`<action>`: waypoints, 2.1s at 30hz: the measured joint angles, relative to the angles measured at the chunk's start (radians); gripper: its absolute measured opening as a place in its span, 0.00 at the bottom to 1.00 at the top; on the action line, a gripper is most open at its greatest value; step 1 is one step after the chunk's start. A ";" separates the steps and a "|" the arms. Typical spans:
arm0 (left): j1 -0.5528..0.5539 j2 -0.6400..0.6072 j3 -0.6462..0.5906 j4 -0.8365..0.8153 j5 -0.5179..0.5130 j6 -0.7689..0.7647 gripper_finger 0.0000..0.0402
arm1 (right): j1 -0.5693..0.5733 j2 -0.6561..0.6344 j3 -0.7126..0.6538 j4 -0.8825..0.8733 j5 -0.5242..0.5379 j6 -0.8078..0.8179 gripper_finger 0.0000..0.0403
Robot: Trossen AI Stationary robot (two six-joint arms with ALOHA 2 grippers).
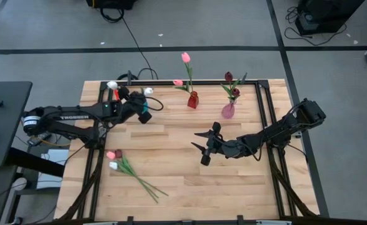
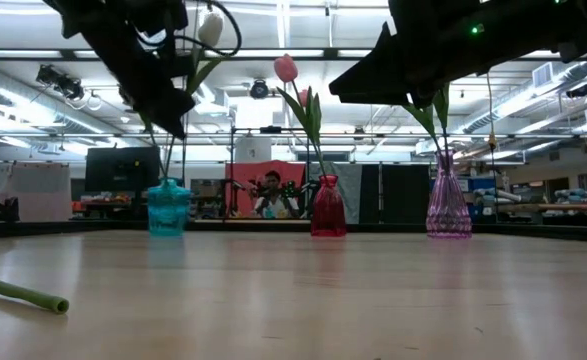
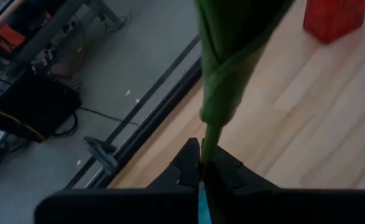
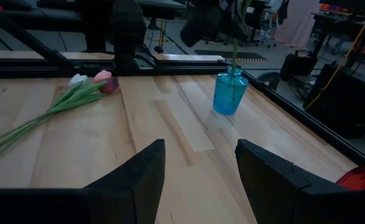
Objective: Sort flowers into vase by color
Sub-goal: Put the top white flower into the blue vase, then put the red flower into the pink vase
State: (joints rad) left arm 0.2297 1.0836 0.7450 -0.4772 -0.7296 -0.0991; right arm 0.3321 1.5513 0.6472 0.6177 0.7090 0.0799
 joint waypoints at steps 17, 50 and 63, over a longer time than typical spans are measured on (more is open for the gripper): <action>0.015 -0.005 0.007 -0.128 0.035 -0.104 0.34 | 0.000 0.000 0.000 0.000 -0.001 0.000 0.52; -0.569 -0.124 0.312 -0.264 0.040 -0.229 0.36 | 0.000 0.000 0.000 -0.014 -0.073 0.039 0.52; -0.813 0.092 0.180 0.064 0.494 -0.018 0.36 | -0.007 0.278 0.176 0.032 -0.368 0.082 0.50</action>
State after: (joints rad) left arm -0.5835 1.1755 0.9253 -0.4135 -0.2352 -0.1174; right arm 0.3248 1.8296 0.8229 0.6496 0.3406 0.1614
